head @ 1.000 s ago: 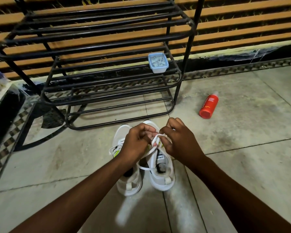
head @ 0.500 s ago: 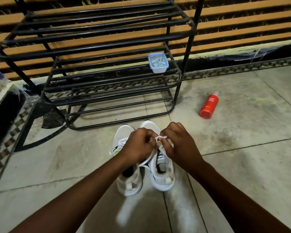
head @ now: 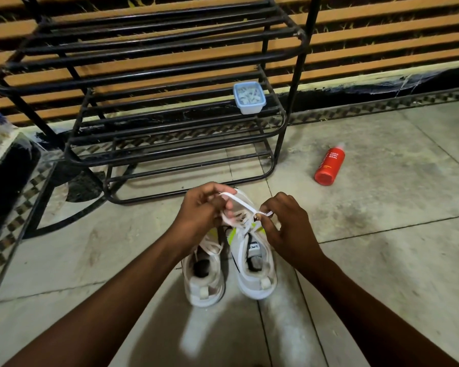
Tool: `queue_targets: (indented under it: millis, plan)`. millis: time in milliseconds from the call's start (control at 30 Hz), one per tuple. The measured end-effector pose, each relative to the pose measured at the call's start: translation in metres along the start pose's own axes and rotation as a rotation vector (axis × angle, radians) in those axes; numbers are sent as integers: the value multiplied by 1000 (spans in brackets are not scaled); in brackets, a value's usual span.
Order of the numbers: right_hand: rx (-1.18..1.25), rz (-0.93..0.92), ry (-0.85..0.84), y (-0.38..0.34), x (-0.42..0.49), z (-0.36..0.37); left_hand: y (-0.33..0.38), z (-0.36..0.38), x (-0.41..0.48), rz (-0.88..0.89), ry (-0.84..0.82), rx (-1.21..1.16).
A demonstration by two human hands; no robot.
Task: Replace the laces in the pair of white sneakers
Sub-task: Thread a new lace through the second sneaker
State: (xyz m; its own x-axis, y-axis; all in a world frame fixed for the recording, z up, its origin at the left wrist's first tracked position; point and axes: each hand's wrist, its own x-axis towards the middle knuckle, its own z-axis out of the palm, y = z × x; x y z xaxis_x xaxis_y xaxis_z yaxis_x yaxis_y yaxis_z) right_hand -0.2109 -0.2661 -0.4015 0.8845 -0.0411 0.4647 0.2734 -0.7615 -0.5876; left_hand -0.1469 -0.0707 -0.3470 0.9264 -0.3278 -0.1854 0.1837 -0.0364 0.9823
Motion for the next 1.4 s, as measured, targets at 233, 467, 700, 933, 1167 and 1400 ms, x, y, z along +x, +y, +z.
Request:
queue_targets:
  millis: [233, 467, 700, 933, 1167, 1400]
  plan:
    - [85, 19, 1, 0, 1, -1, -5, -12, -10, 205, 135, 600]
    - [101, 164, 48, 6, -15, -7, -30, -25, -26, 116, 486, 974]
    - [-54, 358, 88, 11, -30, -22, -47, -35, -46, 207, 402, 1247]
    - [-85, 393, 38, 13, -38, -26, -41, -34, -53, 262, 308, 1588]
    - [-108, 474, 4, 21, -41, -20, -39, -35, -51, 267, 273, 1680]
    - [-115, 519, 32, 27, -44, -14, -42, -35, -45, 273, 296, 1678]
